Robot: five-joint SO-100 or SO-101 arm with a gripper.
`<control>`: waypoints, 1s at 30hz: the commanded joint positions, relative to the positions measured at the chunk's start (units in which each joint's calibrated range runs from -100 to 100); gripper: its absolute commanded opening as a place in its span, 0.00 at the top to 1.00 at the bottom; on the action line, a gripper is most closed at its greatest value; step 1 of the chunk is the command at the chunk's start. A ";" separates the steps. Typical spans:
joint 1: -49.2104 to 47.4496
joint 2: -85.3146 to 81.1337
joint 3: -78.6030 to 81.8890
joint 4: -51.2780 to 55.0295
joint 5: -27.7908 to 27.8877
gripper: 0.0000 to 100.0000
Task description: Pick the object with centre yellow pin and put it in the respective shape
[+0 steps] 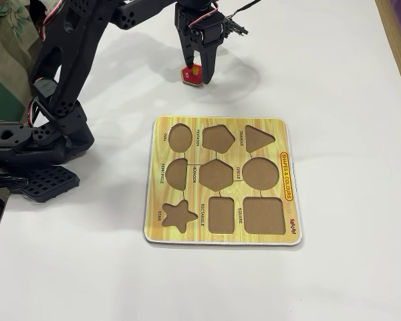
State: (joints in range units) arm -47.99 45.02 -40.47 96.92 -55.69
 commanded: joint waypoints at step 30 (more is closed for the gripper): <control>-1.52 2.26 -2.79 0.58 0.25 0.91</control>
State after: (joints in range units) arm -49.11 47.59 -40.92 96.92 -55.69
